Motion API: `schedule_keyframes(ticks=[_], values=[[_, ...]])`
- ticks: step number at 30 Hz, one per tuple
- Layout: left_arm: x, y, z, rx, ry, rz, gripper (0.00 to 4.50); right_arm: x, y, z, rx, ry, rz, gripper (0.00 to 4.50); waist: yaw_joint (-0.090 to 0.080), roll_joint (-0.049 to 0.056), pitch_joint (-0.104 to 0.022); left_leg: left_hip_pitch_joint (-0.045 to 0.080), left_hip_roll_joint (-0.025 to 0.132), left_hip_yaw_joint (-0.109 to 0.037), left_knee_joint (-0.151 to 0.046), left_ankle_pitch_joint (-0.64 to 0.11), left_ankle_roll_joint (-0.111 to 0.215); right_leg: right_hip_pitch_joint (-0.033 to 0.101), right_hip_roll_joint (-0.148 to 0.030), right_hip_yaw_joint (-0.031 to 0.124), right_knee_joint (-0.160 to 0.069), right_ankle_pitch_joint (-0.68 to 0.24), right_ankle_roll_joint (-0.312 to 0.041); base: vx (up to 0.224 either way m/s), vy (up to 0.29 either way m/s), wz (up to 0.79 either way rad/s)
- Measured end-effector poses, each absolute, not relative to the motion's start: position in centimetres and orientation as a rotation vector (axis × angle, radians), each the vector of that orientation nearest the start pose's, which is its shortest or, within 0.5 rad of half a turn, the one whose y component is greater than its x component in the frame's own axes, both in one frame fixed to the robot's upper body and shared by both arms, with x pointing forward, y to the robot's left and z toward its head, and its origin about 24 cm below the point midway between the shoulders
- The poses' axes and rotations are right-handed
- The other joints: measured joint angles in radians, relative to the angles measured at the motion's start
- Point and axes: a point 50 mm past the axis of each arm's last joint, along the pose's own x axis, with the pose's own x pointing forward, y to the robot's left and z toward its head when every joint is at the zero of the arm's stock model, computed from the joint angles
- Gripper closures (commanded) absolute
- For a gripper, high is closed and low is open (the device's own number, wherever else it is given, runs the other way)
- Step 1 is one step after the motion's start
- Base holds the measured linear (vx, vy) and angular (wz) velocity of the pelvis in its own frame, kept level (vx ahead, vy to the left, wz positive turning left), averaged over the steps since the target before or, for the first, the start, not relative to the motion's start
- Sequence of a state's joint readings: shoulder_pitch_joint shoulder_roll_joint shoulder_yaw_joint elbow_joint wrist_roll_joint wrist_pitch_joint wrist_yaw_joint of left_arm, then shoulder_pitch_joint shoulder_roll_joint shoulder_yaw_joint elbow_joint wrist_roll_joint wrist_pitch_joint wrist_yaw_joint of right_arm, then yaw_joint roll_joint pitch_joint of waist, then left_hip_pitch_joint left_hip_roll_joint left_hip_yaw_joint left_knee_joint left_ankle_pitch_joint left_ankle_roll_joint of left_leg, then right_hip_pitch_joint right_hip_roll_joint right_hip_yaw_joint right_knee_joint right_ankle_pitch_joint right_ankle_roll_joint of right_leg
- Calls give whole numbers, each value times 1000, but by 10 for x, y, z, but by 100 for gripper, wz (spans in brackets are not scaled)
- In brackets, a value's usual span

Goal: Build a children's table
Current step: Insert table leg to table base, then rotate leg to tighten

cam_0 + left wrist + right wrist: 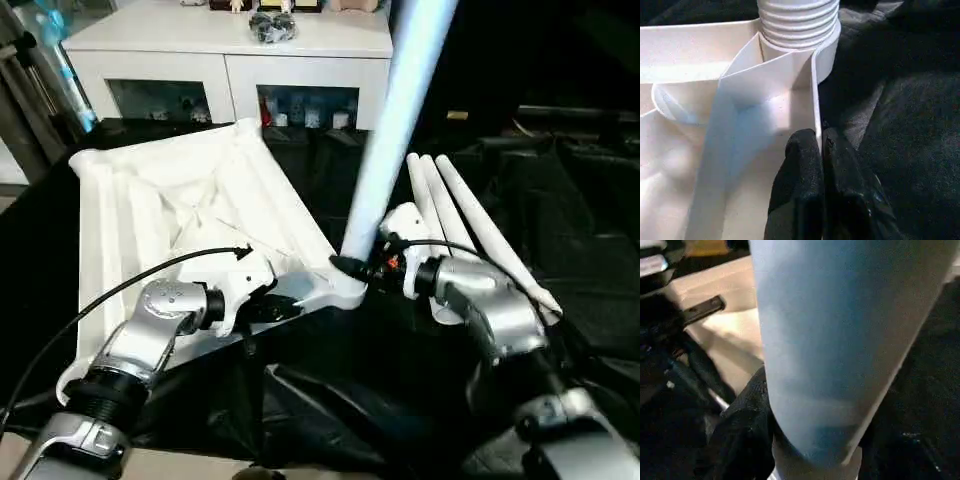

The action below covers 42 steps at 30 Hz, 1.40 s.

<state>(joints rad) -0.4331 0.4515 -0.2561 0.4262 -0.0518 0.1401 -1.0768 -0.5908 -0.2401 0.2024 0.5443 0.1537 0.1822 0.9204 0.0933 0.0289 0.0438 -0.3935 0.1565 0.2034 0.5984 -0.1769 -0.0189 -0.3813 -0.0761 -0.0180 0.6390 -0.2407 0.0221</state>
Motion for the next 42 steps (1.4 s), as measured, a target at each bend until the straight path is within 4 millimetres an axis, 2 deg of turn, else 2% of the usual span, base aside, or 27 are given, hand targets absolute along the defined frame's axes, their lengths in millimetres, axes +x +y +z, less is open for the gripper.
schedule_keyframes(ticks=[6, 8, 17, 26, 29, 31, 35, 36, 39, 42], values=[[295, 163, 43, 370, 449, -1213, 450, 333, -106, 68, -148, 280, 1202, 263, -1, -6, -4, 0, 0, 0, -1, 0, 0, 2, 0, 0, -3, 3, -6, 0, 0, 0], [294, 165, 44, 379, 452, -1231, 450, 333, -105, 69, -170, 274, 1241, 263, -1, -6, -4, 0, 0, 0, -2, 0, 0, 7, 1, 0, -5, 3, -6, 0, 0, 0], [292, 168, 49, 414, 467, -1325, 450, 321, -110, 68, -213, 264, 1396, 263, 7, -7, -5, 0, 0, 0, -4, -1, 1, 12, 1, -2, -13, 2, -7, 0, 0, 0], [292, 172, 49, 412, 489, -1333, 450, 320, -103, 66, -194, 250, 1425, 263, 3, -8, -6, 7, 0, 0, -8, -1, 1, 15, 1, -2, -14, 2, -7, 0, 0, 0], [297, 175, 49, 405, 497, -1261, 450, 329, -96, 61, -138, 237, 1303, 263, -7, -10, -6, 12, 0, 0, -10, -1, 1, 13, 1, -2, -12, 2, -7, 0, 0, 0], [300, 173, 49, 402, 495, -1224, 450, 334, -94, 59, -119, 229, 1225, 263, -11, -10, -6, 12, 0, 0, -11, -1, 1, 13, 0, -2, -13, 1, -6, 0, 0, 0], [308, 164, 48, 380, 494, -1112, 450, 345, -87, 57, -84, 225, 1054, 263, -31, -10, -5, 11, 0, -2, -11, -1, 1, 6, 0, -2, -13, 1, -6, 0, 0, 0], [312, 159, 48, 372, 498, -1073, 450, 349, -86, 56, -76, 229, 994, 263, -32, -10, -5, 11, 0, -2, -11, -1, 1, 0, 0, -2, -13, 2, -8, 0, 0, 0], [321, 140, 47, 317, 517, -952, 450, 360, -82, 57, -57, 247, 840, 263, -35, -6, -3, 12, 0, -2, -10, -1, 1, 0, 0, -2, -15, 3, -10, 0, 0, 0], [323, 113, 47, 261, 523, -839, 450, 369, -83, 57, -53, 281, 692, 263, -37, -5, -2, 12, 0, -2, -10, -1, 1, 0, 0, -2, -21, 5, -13, 0, 0, 0]])
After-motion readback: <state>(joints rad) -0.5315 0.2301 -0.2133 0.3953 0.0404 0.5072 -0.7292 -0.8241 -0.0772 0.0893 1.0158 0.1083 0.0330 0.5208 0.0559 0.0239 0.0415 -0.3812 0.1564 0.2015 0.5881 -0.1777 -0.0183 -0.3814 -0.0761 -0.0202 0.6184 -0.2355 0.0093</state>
